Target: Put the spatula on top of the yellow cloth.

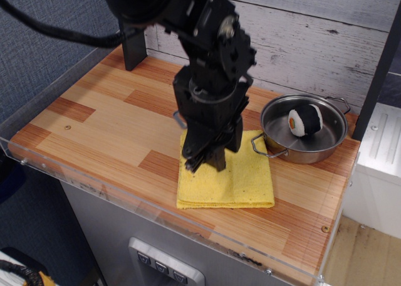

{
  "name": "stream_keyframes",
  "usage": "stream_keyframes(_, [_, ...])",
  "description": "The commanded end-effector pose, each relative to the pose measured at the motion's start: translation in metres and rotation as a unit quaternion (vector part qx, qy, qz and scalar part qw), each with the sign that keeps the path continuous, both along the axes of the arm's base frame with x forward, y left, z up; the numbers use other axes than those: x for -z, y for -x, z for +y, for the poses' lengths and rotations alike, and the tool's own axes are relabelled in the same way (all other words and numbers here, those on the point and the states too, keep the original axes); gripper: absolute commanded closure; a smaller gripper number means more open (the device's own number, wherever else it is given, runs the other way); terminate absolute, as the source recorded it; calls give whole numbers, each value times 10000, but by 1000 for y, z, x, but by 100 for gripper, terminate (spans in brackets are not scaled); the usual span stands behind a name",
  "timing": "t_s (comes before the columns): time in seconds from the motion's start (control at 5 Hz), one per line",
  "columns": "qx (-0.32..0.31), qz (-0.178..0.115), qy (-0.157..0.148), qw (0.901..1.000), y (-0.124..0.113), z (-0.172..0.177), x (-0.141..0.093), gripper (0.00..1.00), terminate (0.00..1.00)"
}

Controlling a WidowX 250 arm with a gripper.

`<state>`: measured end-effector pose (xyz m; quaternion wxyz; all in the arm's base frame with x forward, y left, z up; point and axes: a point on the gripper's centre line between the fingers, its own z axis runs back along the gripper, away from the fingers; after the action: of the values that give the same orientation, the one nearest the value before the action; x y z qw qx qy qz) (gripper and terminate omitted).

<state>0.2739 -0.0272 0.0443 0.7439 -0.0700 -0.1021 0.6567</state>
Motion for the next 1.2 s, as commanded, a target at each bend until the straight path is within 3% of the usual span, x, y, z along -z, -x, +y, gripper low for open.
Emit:
stream_keyframes(0.0, [16, 119, -50, 9999, 17, -1, 8, 100, 0])
stream_keyframes(0.2, [-25, 246, -23, 9997, 13, -5, 11, 0, 0])
stream_keyframes(0.8, [-18, 274, -123, 9995, 8, -8, 5, 0, 0])
stream_keyframes(1.0, [237, 15, 222, 9995, 1, -10, -17, 0, 0])
